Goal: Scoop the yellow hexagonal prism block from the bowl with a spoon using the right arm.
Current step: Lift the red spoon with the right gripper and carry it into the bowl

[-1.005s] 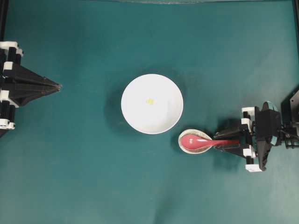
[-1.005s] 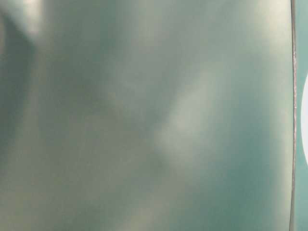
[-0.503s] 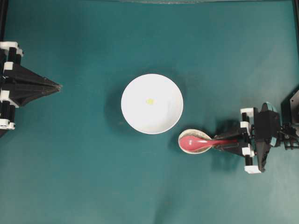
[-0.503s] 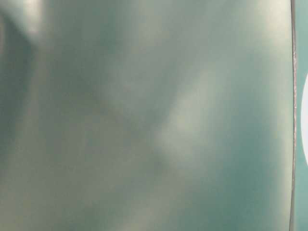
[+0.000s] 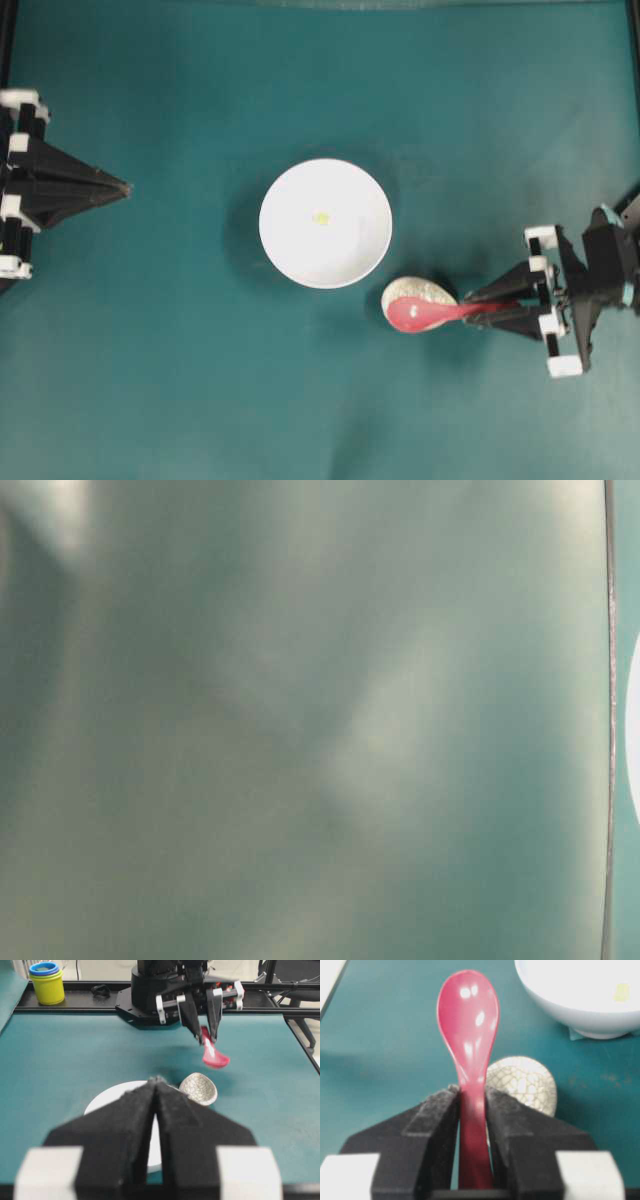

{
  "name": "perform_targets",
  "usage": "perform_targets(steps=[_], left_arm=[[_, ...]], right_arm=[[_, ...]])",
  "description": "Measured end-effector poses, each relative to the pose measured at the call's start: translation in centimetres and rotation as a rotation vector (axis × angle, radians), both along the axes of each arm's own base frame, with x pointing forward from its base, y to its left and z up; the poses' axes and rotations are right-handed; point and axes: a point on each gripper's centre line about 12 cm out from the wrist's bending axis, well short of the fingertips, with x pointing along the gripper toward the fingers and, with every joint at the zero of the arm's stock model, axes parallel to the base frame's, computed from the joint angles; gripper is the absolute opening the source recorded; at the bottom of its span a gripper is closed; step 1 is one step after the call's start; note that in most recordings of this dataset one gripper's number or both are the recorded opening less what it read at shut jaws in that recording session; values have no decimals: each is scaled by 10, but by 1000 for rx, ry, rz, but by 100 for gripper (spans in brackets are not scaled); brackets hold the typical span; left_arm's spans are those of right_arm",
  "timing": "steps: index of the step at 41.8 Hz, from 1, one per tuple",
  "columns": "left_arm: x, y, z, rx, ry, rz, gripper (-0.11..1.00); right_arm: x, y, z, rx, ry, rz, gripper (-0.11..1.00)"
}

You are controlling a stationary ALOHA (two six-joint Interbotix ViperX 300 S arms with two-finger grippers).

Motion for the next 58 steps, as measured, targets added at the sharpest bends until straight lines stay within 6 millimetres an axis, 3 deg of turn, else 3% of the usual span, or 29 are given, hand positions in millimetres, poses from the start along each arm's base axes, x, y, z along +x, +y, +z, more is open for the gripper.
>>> perform_targets(steps=[11, 34, 47, 58], left_arm=[[0, 0, 0, 0, 2, 0, 0], [0, 0, -1, 2, 6, 0, 0], [0, 0, -1, 3, 11, 0, 0], [0, 0, -2, 3, 12, 0, 0]], right_arm=[[12, -16, 39, 59, 73, -14, 24], [59, -76, 101, 165, 494, -32, 24], [96, -101, 102, 167, 686, -20, 24], [129, -108, 97, 143, 792, 7, 24]])
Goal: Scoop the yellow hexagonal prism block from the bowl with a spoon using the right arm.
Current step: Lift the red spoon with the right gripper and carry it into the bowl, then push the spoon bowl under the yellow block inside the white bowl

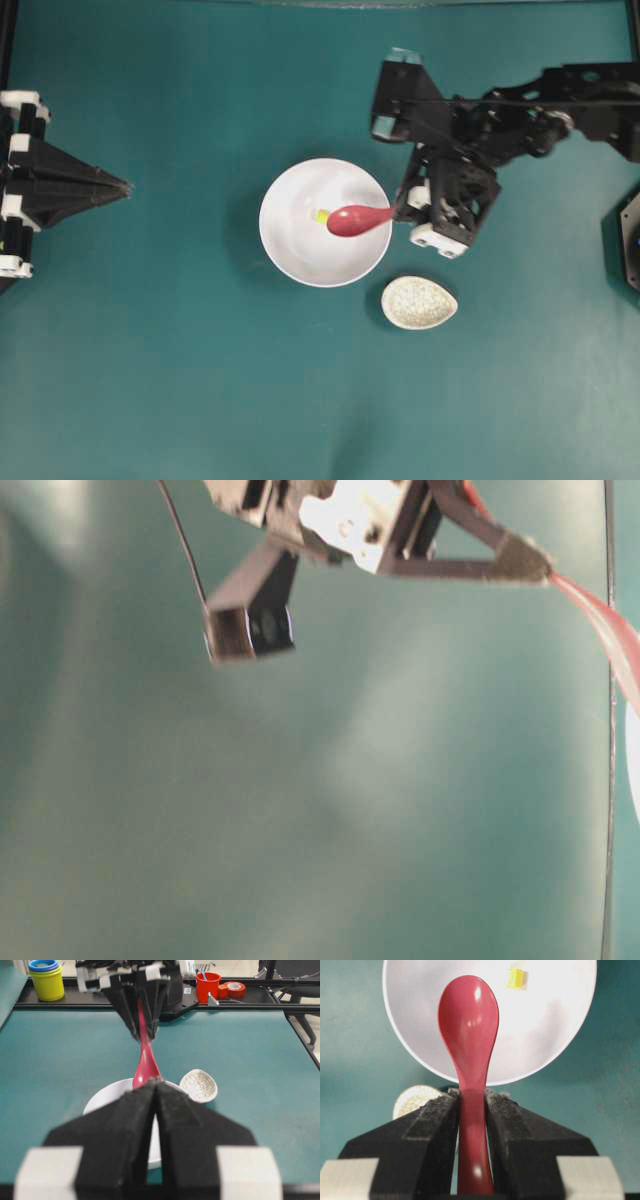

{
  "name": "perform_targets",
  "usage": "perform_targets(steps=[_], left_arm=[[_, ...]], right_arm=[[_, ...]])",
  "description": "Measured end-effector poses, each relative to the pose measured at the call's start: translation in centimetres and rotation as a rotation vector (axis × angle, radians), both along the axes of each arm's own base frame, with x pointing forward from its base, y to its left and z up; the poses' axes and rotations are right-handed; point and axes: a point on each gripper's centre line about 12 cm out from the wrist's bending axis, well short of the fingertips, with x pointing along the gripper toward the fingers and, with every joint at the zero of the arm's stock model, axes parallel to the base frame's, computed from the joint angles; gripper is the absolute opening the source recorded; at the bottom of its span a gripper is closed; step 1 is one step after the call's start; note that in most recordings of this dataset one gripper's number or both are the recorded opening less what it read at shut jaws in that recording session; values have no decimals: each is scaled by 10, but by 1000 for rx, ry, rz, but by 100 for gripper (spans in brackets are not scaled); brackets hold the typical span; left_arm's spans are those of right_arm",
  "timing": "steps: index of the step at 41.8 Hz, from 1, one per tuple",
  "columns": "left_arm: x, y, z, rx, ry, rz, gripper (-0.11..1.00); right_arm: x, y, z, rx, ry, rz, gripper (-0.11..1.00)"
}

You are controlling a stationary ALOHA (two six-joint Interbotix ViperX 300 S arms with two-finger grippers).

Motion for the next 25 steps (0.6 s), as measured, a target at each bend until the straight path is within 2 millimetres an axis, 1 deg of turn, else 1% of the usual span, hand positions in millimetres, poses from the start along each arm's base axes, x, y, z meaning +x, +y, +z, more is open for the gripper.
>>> perform_targets(steps=[5, 12, 25], left_arm=[[0, 0, 0, 0, 0, 0, 0], [0, 0, 0, 0, 0, 0, 0], [0, 0, 0, -3, 0, 0, 0]], right_arm=[[7, -4, -4, -4, 47, -20, 24], [9, -8, -9, -12, 92, -59, 24], [11, -5, -18, -4, 122, -64, 24]])
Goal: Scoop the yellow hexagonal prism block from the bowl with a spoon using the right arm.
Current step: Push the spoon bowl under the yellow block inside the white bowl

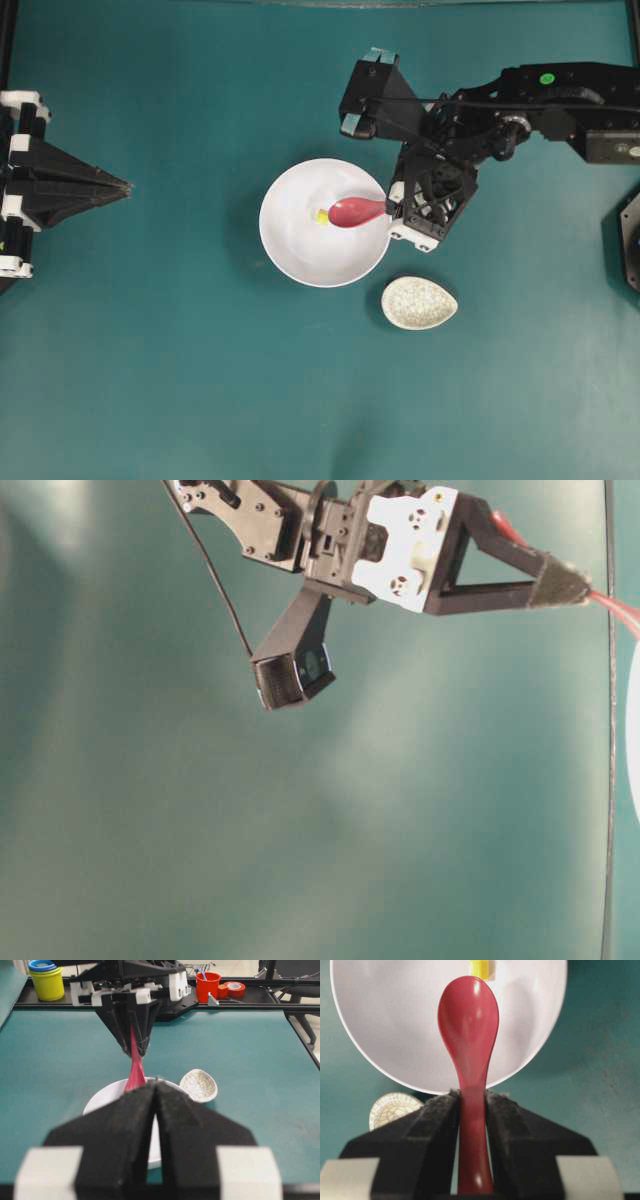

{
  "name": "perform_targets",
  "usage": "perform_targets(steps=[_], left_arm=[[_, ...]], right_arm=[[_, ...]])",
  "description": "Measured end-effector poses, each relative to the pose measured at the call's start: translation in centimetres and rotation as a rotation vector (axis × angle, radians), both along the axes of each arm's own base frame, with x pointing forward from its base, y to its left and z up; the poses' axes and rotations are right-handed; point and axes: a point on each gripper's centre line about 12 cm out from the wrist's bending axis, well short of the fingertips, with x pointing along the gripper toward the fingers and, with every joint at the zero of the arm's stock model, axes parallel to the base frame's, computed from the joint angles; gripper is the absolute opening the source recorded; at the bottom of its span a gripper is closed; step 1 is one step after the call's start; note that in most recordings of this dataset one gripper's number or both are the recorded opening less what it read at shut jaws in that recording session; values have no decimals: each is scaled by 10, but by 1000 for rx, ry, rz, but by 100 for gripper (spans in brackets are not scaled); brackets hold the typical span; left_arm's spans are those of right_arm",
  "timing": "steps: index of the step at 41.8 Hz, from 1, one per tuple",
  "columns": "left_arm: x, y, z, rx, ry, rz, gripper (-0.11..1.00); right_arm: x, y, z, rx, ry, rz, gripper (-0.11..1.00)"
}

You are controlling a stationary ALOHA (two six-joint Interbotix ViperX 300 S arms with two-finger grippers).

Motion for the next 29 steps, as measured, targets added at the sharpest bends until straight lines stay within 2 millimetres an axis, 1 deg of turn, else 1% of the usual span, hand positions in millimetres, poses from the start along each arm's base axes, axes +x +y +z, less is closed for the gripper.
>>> perform_targets(steps=[8, 15, 29], left_arm=[[0, 0, 0, 0, -2, 0, 0], [0, 0, 0, 1, 0, 0, 0], [0, 0, 0, 3, 0, 0, 0]], right_arm=[[3, 2, -11, 5, 27, 7, 24], [6, 4, -16, 7, 41, 10, 24], [11, 3, -22, 7, 46, 9, 24]])
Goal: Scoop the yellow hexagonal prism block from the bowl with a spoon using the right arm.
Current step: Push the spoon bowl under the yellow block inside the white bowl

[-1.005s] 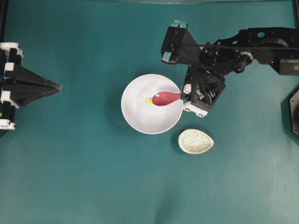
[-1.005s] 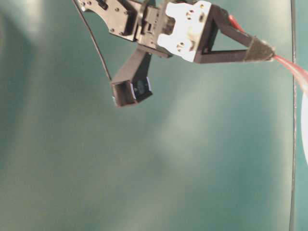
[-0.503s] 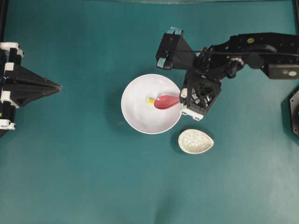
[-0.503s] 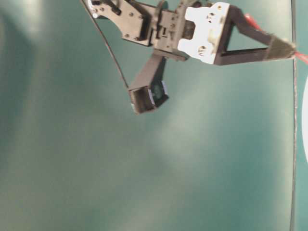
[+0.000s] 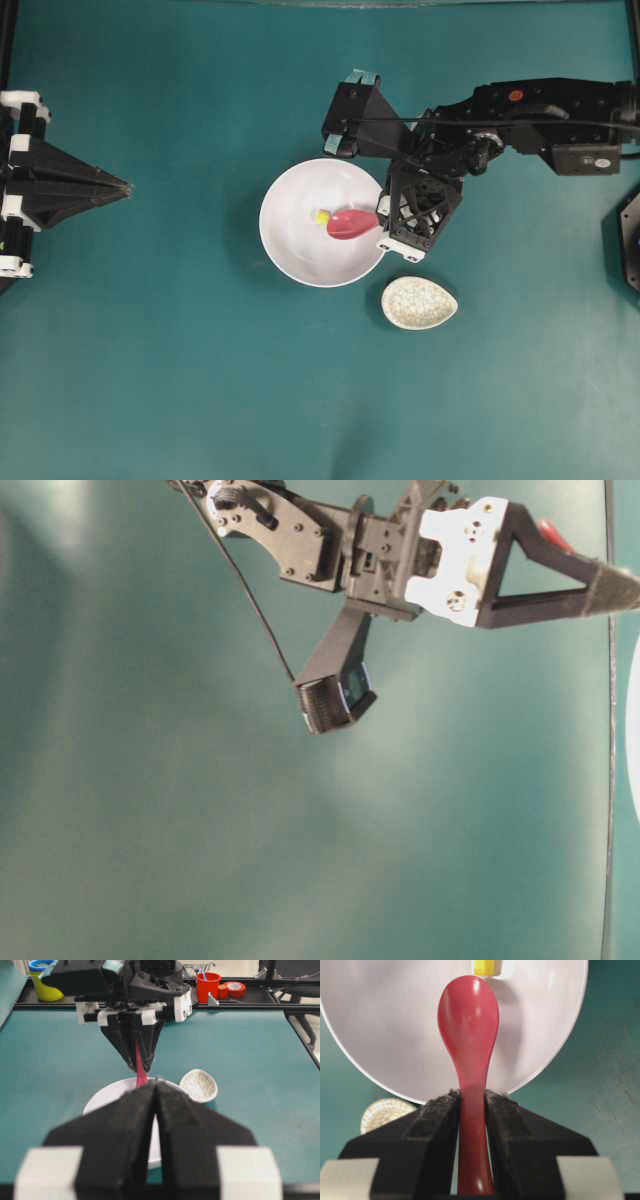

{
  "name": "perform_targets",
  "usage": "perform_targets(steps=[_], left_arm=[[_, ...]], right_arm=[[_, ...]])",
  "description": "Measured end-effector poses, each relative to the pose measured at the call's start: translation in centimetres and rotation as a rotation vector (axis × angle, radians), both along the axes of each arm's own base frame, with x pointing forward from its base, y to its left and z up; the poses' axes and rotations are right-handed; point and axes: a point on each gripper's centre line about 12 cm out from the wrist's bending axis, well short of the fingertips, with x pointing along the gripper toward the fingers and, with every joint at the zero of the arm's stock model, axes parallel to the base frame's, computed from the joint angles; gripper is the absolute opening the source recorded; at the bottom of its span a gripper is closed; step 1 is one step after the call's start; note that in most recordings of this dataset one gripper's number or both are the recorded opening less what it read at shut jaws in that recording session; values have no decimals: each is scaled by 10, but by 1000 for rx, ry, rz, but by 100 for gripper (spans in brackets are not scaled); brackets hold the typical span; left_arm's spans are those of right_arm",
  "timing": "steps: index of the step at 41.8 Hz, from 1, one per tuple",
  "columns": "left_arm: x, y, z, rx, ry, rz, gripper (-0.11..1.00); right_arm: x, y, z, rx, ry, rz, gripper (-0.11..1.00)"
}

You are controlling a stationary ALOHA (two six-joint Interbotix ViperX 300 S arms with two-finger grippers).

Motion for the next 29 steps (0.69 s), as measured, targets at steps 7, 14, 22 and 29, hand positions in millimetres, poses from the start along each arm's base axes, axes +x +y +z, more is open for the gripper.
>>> perform_targets(steps=[7, 14, 22, 29], left_arm=[[0, 0, 0, 0, 0, 0, 0], [0, 0, 0, 0, 0, 0, 0], [0, 0, 0, -2, -2, 0, 0], [0, 0, 0, -2, 0, 0, 0]], right_arm=[[1, 0, -6, 2, 12, 1, 24], [4, -1, -8, -4, -3, -5, 24], [9, -2, -14, -13, -21, -12, 24], [14, -5, -16, -26, -55, -20, 24]])
